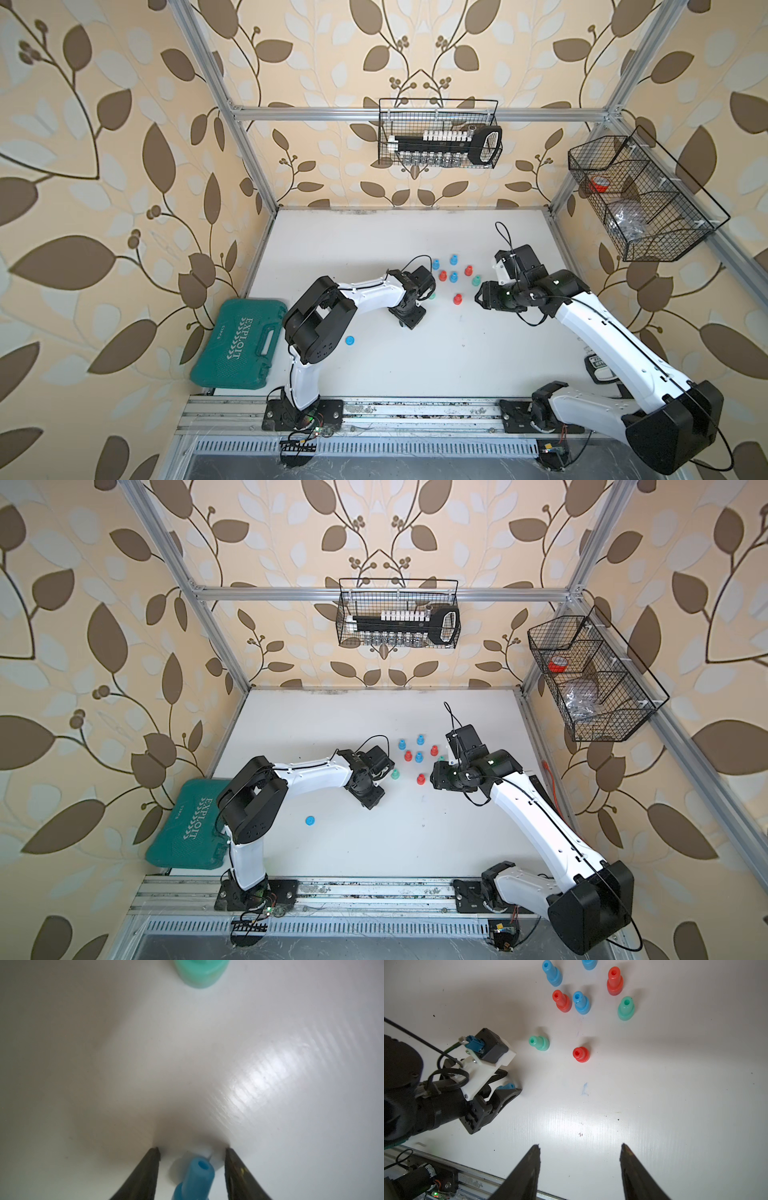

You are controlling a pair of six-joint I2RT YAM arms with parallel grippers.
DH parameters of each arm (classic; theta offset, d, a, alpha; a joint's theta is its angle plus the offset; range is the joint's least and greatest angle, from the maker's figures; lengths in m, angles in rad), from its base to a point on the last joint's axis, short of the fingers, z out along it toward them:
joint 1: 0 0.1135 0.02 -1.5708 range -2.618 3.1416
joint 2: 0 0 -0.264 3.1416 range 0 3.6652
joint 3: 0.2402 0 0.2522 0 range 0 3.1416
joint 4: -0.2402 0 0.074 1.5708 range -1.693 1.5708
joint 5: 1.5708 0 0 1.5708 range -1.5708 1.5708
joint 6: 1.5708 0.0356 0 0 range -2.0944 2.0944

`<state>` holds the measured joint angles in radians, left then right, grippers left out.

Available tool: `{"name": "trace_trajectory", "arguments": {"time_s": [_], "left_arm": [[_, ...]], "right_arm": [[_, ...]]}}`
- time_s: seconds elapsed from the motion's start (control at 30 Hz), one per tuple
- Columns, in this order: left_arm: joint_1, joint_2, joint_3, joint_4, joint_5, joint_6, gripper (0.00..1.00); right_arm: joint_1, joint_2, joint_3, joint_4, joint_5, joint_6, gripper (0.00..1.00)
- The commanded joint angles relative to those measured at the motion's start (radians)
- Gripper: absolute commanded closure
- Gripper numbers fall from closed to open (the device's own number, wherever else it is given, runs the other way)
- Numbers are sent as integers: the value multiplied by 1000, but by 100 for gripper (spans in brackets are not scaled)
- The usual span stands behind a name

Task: Close the stamp cap
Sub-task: Pick up the stamp from the center of the board.

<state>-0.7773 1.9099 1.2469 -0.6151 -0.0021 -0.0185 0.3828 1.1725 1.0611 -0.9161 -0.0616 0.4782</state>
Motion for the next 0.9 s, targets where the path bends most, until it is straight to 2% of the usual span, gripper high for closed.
{"name": "trace_trajectory", "arguments": {"time_s": [0.0,0.13,0.57,0.67,0.87], "left_arm": [[38,-18,-49,-66,31,-19,47],[67,-35,-55,-75,40,-11,47],[69,-45,-61,-110,74,-26,51],[69,-31,-51,-117,70,-27,59],[68,-32,-49,-119,65,-36,84]], "right_arm": [[-5,-5,-19,-4,-16,3,42],[-7,-8,-16,-6,-11,1,42],[-6,-10,-13,-6,-11,9,42],[-6,-10,-12,-6,-14,8,42],[-6,-26,-11,-16,-4,2,42]]}}
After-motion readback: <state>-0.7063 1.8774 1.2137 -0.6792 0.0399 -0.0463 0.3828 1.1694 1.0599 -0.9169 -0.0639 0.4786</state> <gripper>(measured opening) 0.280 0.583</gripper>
